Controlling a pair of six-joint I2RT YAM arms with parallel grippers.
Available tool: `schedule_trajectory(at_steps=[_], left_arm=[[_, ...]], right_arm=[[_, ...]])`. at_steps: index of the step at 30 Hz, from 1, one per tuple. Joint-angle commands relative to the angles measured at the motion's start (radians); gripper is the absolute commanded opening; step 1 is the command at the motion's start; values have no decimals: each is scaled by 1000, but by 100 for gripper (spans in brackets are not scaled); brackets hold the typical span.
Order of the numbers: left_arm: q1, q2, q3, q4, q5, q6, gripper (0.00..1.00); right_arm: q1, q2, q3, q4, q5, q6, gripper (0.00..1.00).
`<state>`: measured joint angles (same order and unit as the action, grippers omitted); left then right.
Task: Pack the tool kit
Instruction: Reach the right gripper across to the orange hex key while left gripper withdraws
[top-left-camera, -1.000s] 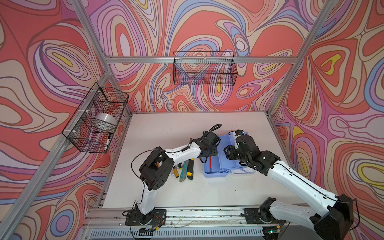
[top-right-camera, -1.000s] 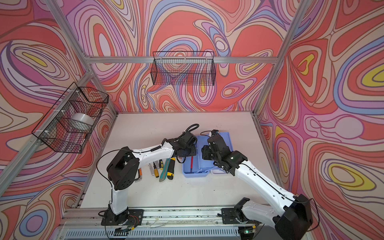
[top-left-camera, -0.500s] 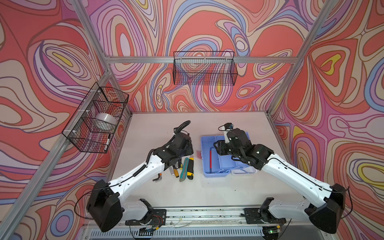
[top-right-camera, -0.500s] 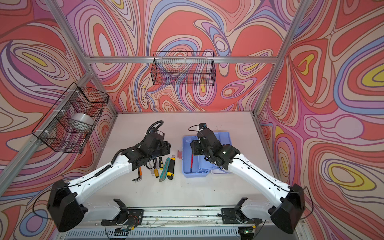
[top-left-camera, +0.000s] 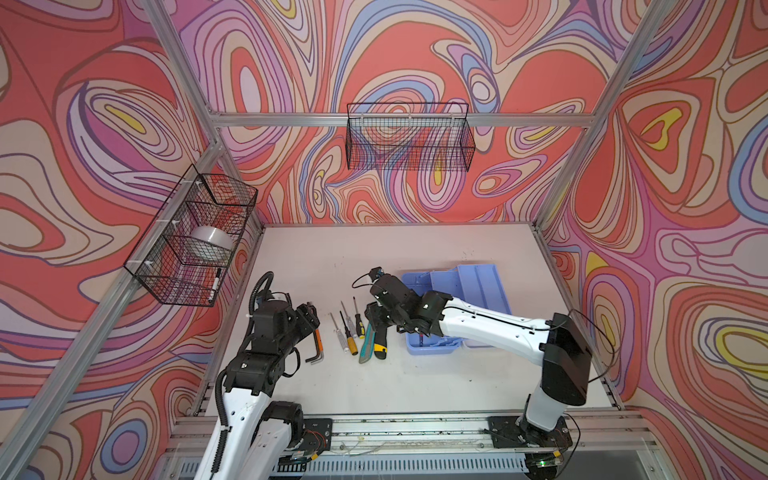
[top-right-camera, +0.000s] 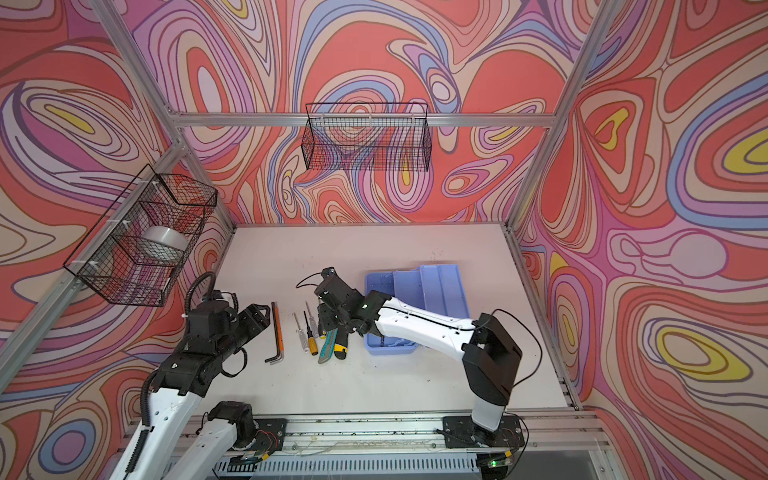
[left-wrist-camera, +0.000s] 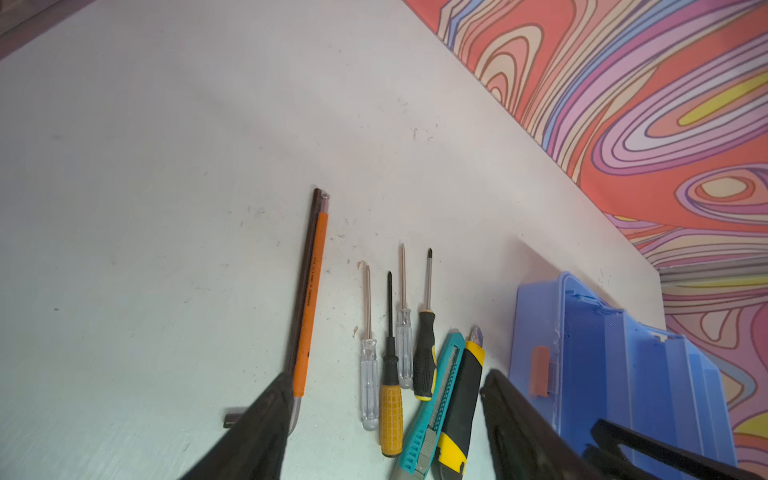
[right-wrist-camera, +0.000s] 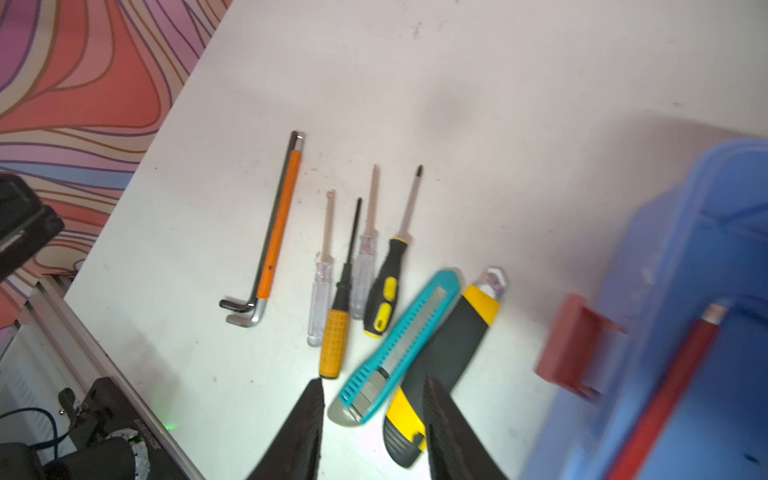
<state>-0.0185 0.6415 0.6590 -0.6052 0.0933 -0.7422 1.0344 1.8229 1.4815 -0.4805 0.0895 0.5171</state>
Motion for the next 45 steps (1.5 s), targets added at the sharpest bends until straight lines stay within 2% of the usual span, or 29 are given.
schedule_trajectory(at_steps=[1,4,7,13,17,28,45], left_arm=[[130,14,-55,-2,271,5,72],[258,33,-96,48,416,-3,72],[313,35,-110,69,461,-17,72],[316,27,-114,55,403,-10,73],[316,31,-104,34,372,-4,73],[319,31,-54,-108,95,-20,76],[321,29,-70,-78,124,-16,75]], right_arm=[[37,121,99,8,-41,7,40],[63,229,196,-4,-56,8,40],[82,327,304,-38,-65,9,39],[100,499,508,-113,-53,3,38],[105,568,580,-137,-37,1,37],[112,650,636,-123,-22,3,39],[115,776,774,-210,29,-5,38]])
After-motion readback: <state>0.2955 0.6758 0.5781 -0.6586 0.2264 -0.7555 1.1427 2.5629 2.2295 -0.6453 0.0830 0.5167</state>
